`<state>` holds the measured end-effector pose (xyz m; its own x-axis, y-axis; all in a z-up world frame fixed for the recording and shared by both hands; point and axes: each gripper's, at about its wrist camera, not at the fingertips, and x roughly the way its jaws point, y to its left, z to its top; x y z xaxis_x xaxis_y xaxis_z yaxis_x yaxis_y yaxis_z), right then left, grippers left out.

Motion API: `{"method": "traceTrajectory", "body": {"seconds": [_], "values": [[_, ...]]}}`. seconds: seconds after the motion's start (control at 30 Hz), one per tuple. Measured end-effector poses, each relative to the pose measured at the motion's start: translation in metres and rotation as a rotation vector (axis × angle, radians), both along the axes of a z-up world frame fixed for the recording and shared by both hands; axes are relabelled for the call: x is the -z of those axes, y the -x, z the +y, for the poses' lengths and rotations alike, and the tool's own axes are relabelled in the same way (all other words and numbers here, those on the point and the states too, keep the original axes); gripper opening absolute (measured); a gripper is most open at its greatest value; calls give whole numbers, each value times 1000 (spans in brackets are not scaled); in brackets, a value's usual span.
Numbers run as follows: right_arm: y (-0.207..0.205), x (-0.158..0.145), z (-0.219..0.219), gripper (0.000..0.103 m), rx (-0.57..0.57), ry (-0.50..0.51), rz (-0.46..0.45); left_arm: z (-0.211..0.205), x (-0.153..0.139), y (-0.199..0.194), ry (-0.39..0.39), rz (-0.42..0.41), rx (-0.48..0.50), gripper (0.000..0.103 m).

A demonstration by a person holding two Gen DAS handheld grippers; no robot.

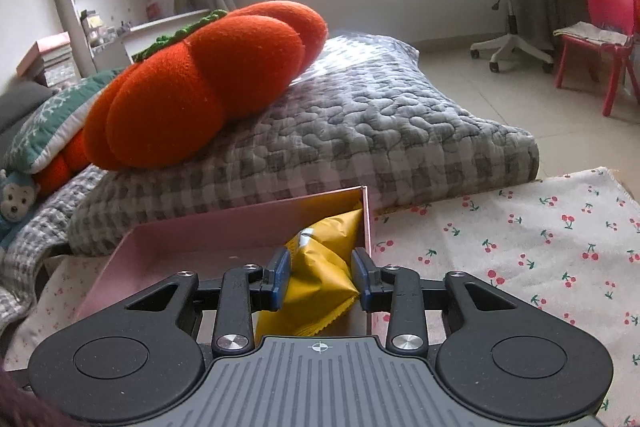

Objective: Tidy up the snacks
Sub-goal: 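Carry both snacks into the box and open both tools to release, then move both tools back and lower the left tool onto the silver snack bag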

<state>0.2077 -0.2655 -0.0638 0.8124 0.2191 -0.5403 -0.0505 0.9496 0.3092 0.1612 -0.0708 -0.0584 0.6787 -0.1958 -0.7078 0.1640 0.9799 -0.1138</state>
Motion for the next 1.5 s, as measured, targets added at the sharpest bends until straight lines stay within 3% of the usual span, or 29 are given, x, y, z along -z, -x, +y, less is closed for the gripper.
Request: {"method": "traceTrajectory", "body": {"seconds": [0.13, 0.3, 0.47, 0.83, 1.17, 1.5], "values": [[7, -10, -6, 47, -31, -87, 22, -2, -3, 4, 3, 4, 4, 57], [24, -31, -7, 71, -28, -51, 13, -6, -15, 13, 18, -12, 17, 71], [44, -52, -9, 84, -13, -40, 13, -6, -27, 25, 26, 3, 39, 85], [93, -86, -6, 97, 8, -12, 31, 10, -59, 58, -4, 6, 53, 103], [131, -92, -4, 101, 32, 6, 70, 23, -60, 75, -44, 75, 59, 103], [152, -82, -1, 101, 33, 42, 83, 42, -47, 98, -63, 77, 55, 103]]}}
